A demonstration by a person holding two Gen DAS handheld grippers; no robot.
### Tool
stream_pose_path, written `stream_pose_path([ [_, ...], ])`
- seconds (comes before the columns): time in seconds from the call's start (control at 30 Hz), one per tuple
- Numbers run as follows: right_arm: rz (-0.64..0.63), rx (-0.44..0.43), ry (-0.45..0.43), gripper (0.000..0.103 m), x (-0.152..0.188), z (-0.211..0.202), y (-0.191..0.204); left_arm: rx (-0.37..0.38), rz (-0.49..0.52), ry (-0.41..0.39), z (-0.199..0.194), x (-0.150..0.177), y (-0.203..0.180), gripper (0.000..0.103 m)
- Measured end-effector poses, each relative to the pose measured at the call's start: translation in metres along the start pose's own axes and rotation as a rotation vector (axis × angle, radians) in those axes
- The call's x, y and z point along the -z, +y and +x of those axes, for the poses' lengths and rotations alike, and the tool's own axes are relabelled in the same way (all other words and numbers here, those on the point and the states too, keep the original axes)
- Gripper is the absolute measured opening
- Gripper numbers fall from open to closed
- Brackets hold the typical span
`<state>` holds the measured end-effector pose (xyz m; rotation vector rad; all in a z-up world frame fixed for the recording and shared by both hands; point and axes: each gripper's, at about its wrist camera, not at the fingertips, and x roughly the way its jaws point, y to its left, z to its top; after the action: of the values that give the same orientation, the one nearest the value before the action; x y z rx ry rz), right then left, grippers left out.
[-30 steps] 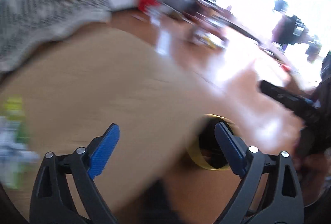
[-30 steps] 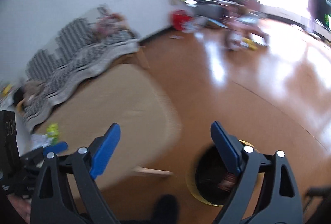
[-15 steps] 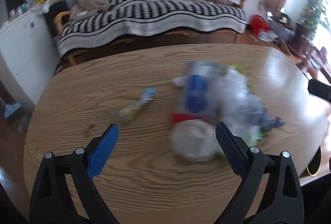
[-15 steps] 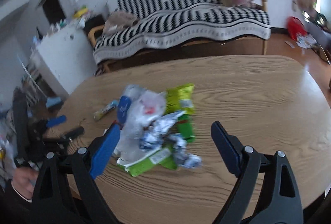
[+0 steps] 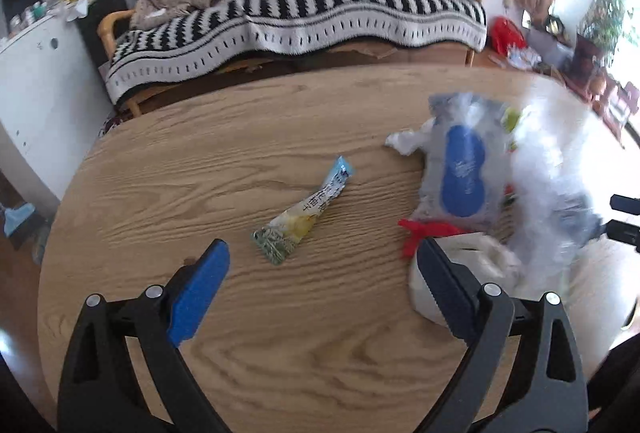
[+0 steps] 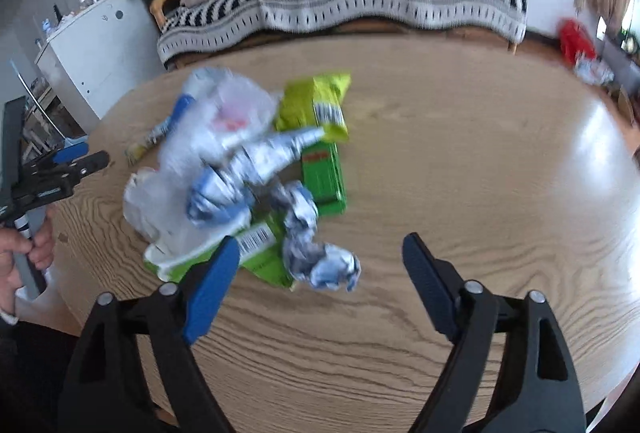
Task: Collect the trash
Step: 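Grasp the snack stick wrapper with the left tool while the right grasps crumpled foil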
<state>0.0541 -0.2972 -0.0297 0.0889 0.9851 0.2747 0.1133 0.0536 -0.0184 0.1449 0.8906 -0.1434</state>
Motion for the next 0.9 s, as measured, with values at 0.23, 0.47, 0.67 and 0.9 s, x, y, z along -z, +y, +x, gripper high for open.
stream_pose_path([
  [0.23,0.008,-0.006,0.082,0.066,0.006,0.033,-0.006,-0.008,-0.009,0.043,0.060,-0.008,0.016,0.091],
  [0.47,-0.034,-0.017,0.095,0.033,0.009,0.038,0.002,0.024,0.016,0.080,0.067,-0.010,0.004,0.027],
  [0.67,-0.059,-0.018,0.016,0.031,0.002,0.010,0.012,0.041,0.030,0.061,0.048,-0.008,-0.008,0.021],
  [0.9,-0.057,-0.016,-0.012,0.031,-0.003,-0.005,0.011,0.024,0.011,0.053,0.034,-0.008,-0.004,0.015],
])
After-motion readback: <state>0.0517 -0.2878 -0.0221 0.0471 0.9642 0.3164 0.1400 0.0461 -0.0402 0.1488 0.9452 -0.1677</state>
